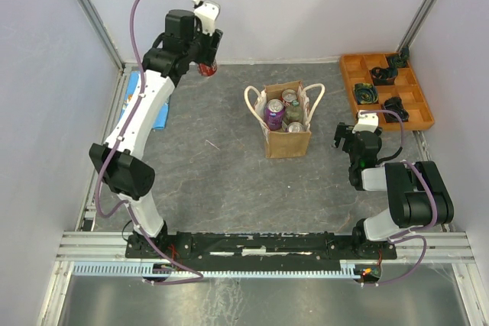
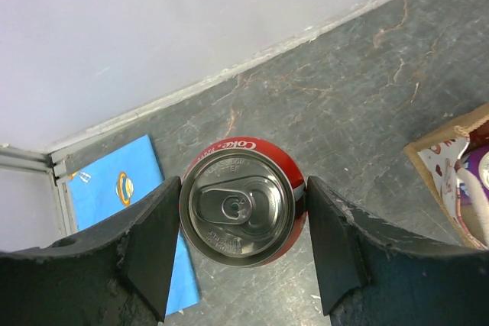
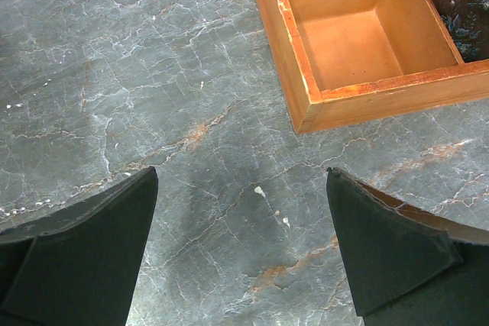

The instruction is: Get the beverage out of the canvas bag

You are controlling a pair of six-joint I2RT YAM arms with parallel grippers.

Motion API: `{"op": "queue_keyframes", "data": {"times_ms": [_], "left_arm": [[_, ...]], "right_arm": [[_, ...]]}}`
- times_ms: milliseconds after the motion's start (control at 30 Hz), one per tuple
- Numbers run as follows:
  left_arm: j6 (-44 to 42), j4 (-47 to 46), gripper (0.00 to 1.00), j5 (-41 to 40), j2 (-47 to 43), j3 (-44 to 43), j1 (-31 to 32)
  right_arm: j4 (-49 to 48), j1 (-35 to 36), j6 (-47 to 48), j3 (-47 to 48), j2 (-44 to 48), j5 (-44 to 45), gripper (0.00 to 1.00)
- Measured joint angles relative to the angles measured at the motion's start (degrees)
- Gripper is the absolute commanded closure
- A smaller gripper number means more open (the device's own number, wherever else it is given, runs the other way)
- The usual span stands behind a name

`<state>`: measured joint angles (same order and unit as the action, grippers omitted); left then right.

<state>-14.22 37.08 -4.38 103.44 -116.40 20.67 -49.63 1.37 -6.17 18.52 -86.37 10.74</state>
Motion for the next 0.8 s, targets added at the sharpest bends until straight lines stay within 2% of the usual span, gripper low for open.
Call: {"op": "queue_keyframes", "data": {"times_ms": [167,500,800], "left_arm": [[2.12,-4.63,0.97,0.57,-0.7,6.58,-1.07],[7.72,-17.31,0.97,2.69,-0.74,31.89,-2.84],[9.38,-25.33,0.97,0.9,-2.05,40.81,-5.44]], "right_arm": [[0.0,0.0,0.0,0.0,0.0,0.0,0.01],[0.0,0.0,0.0,0.0,0.0,0.0,0.01],[0.0,0.0,0.0,0.0,0.0,0.0,0.01]]}}
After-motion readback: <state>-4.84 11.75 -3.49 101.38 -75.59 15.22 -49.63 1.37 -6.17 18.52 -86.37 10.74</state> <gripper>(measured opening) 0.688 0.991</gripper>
